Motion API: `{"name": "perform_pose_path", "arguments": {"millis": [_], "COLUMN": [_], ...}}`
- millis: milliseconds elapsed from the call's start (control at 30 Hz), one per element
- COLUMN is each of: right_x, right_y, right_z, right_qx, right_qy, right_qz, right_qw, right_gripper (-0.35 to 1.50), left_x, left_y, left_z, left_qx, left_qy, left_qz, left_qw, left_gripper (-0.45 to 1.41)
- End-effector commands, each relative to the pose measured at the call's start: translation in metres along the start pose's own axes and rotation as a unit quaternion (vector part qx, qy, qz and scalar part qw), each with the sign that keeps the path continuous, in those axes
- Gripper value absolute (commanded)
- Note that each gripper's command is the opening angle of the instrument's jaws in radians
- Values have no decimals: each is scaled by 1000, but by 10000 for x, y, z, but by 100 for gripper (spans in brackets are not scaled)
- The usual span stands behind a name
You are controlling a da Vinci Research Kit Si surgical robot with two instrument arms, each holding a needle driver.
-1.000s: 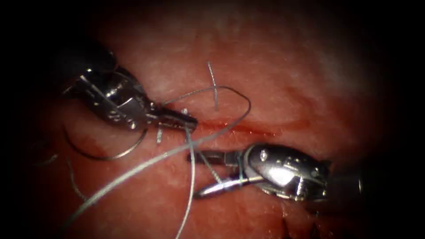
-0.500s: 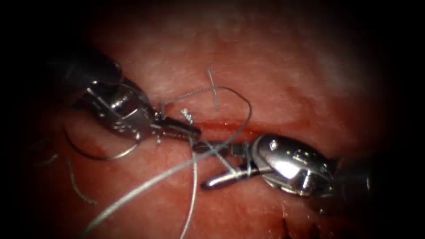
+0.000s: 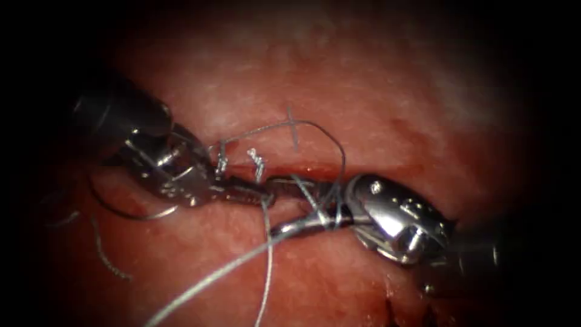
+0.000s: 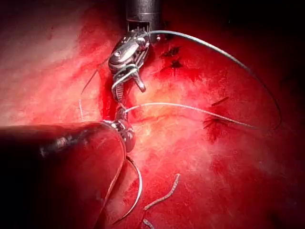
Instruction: Wound Closure
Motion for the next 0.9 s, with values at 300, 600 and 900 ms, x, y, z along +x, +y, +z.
{"name": "perform_pose_path", "arguments": {"millis": [300, 600, 900], "right_x": [-13, -12, -13], "right_y": [1, 4, 13], "right_z": [6, -3, -16], "right_qx": [-68, -150, -199], "right_qy": [3, -16, -27], "right_qz": [9, 5, 11], "right_qw": [998, 988, 980], "right_gripper": [49, 47, 37], "left_x": [25, 45, 28], "left_y": [8, -9, -6], "left_z": [11, 16, 11], "left_qx": [0, 12, 30], "left_qy": [-2, -4, -42], "left_qz": [-17, -30, -70], "left_qw": [1000, 999, 996], "left_gripper": [-45, -45, -45]}}
